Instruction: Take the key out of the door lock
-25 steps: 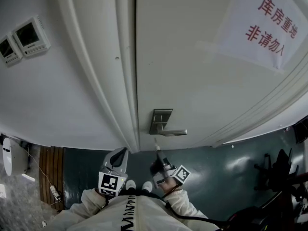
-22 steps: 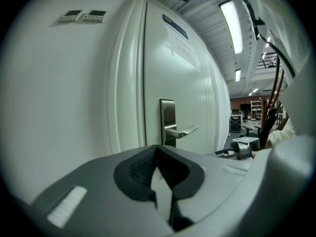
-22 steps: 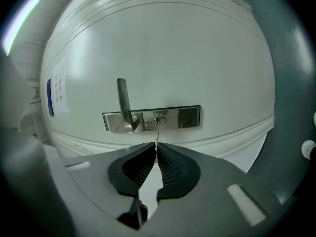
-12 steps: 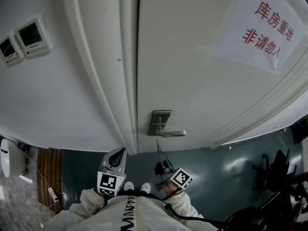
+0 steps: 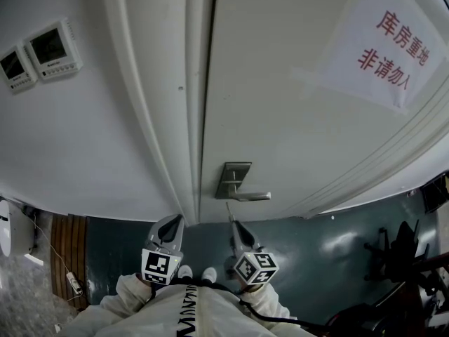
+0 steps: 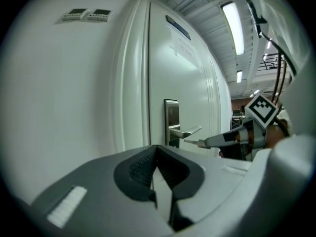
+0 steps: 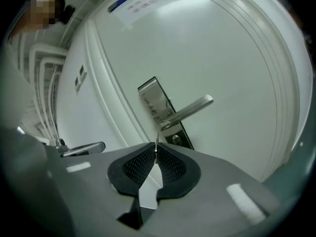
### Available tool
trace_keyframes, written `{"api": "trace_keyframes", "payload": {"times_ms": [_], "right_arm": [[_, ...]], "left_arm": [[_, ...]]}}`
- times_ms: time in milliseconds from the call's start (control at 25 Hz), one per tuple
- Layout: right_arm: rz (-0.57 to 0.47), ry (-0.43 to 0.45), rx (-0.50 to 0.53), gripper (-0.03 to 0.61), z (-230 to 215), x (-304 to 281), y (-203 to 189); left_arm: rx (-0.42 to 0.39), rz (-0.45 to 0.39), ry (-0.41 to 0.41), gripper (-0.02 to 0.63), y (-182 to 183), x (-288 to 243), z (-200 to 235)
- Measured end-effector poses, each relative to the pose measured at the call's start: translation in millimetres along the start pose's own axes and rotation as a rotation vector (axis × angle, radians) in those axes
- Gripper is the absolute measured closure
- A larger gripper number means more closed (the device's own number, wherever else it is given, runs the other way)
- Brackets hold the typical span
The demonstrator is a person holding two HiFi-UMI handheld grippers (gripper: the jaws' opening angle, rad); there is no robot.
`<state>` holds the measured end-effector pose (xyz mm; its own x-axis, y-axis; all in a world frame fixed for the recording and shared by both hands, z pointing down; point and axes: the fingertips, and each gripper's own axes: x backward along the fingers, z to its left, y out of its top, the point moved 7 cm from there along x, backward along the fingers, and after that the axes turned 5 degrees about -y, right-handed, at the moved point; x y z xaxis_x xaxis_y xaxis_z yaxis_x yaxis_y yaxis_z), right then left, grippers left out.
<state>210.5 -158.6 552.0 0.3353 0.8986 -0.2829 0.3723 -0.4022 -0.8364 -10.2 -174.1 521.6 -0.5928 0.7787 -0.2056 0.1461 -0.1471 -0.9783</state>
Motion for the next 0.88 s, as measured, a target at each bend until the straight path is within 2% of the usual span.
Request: {"api": "trace_keyframes", "payload": {"times_ms": [200, 320, 880], "right_arm": [[-0.012, -0.098, 0.299, 0.560, 17, 5, 13], [-0.012, -0.126, 0.396, 0.560, 23, 7, 15], [-0.034, -0.083, 0.429, 0.559, 18, 29, 24]], "left_arm": [[0.006, -0.002, 0.005, 0.615, 0, -1, 3], [0.009, -0.001, 0.009, 0.615, 0, -2, 4], [0.006, -0.013, 0.096, 0.615, 1, 10, -11]]}}
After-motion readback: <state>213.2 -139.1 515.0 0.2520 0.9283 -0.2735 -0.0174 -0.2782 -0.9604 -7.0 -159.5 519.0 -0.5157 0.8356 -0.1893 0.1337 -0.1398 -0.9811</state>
